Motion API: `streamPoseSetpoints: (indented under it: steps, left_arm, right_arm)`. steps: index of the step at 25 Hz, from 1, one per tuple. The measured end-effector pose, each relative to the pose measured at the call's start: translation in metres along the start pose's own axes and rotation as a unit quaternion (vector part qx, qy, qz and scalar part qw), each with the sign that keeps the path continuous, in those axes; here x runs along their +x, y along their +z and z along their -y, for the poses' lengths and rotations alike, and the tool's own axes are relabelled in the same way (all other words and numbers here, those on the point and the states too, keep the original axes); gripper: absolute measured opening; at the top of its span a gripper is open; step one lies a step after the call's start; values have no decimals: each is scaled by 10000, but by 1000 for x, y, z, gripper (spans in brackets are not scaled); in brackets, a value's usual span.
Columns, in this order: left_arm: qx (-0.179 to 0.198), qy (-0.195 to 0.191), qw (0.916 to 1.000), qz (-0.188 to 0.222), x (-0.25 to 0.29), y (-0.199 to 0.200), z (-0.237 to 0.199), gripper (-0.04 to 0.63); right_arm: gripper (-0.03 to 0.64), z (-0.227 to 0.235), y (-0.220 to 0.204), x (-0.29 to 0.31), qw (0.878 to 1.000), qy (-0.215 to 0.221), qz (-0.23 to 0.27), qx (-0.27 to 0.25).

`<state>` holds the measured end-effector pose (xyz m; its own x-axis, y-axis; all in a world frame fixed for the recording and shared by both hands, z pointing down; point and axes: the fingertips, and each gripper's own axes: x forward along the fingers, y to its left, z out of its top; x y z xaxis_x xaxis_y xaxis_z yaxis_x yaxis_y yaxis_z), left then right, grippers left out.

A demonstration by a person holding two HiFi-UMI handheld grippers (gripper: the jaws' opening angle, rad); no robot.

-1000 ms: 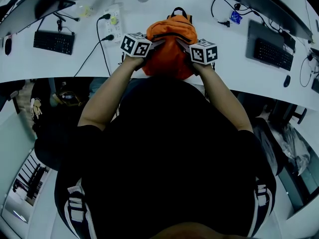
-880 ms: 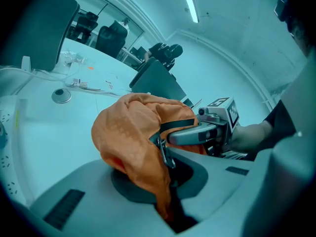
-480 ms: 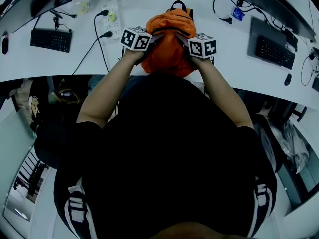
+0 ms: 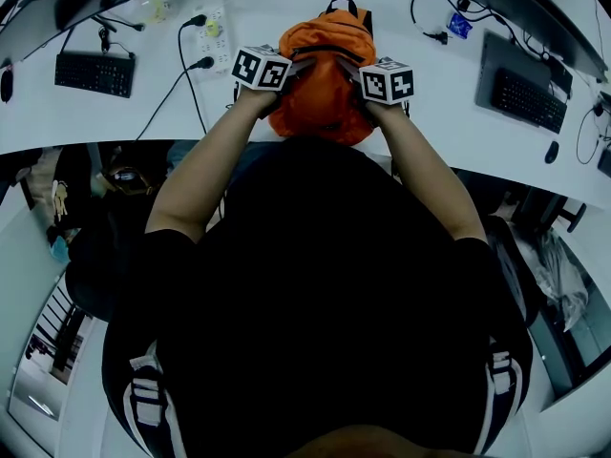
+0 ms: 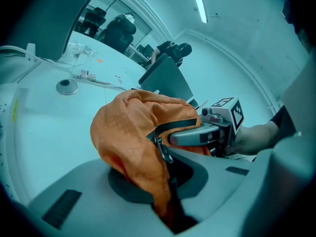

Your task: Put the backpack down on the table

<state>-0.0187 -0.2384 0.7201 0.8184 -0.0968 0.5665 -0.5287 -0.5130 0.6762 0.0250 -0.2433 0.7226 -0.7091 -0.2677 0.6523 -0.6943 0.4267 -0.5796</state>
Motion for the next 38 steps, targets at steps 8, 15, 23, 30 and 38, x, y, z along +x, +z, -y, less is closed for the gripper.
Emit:
streamPoseSetpoints:
  steps: [8, 15, 23, 30, 38]
  left_arm:
    - [-86, -14, 9999, -72, 2, -3, -4, 34]
    - [-107, -4, 9999, -19, 1, -3, -6, 37]
    - [-173, 27, 9998, 10, -1, -6, -9, 101]
    - [-231, 127, 9997, 18, -2, -11, -12, 207]
    - [-300, 491, 9982, 162, -7, -13, -24, 308]
  right_arm:
    - [26, 0, 0, 4, 10000, -17, -47, -14]
    - [26, -1, 2, 4, 10000, 28, 69, 9]
    - [57, -1, 6, 3, 9996, 75, 269, 41]
    - [189, 3, 10, 1, 9993, 15, 386, 13]
    - [284, 15, 14, -11, 9981, -317, 537, 20]
